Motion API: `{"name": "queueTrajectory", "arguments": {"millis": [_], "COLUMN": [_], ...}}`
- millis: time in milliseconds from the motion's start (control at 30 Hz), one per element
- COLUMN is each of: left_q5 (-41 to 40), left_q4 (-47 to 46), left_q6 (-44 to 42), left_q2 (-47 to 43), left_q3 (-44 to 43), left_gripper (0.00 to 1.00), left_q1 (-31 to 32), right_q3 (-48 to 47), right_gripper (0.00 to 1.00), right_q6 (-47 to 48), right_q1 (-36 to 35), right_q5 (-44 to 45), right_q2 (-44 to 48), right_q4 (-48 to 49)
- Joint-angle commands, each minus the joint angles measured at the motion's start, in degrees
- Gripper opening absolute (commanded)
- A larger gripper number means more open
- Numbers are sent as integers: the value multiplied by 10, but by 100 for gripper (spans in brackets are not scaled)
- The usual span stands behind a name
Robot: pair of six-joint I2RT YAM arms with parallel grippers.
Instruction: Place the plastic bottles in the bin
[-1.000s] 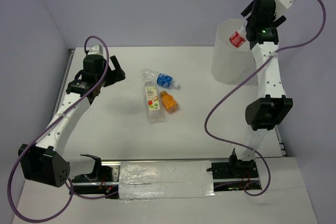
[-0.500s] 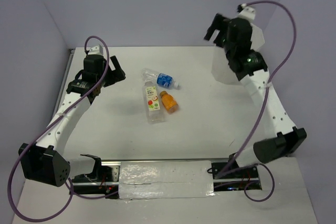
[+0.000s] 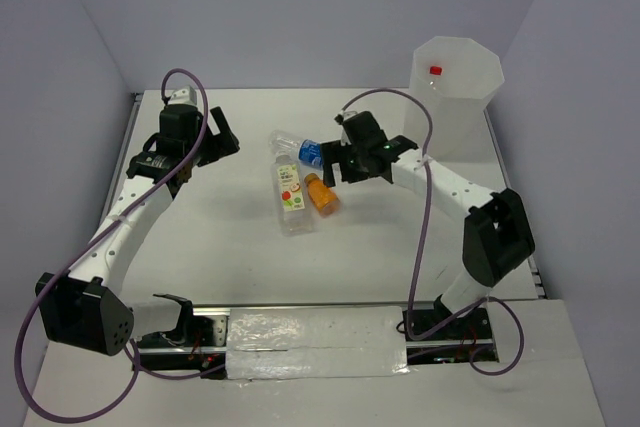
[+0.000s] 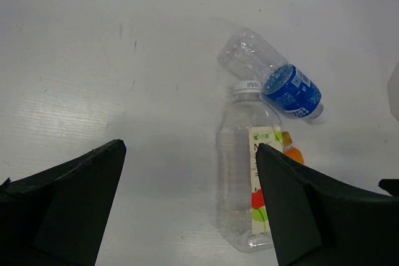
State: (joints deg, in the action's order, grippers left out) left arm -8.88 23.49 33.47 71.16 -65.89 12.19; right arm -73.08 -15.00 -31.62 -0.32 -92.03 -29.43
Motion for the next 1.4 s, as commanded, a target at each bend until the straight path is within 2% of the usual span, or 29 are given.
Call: {"name": "queueTrajectory", "arguments": {"millis": [0,233,667,833,1100,1367], "left_q5": [1,2,-5,-4,-4,-3], "left_q4": [-5,-7,-5,-5,-8,-11], "left_q6": [10,9,7,5,5,6], "left_q2": [4,2,4,4,5,7], "left_q3": [-22,-20,-18,-17,-14,-13], "left_gripper": [100,99,99,100,100,100], "left_q1": [2,2,2,2,2,2], "right_q3": [-21,-43,-93,-87,-59,-15], "right_gripper": [100,99,99,96,81,78], "right_q6": [30,28,38,30,31,43], "right_q1": [-23,-34,-34,-34,-34,-42], "right_q5": [-25,0,-17,-16,-8,22], "right_q2": [-9,-88,-198,-221,-173,-15], "right_q4": [-17,-17,10,25,33,-12]}}
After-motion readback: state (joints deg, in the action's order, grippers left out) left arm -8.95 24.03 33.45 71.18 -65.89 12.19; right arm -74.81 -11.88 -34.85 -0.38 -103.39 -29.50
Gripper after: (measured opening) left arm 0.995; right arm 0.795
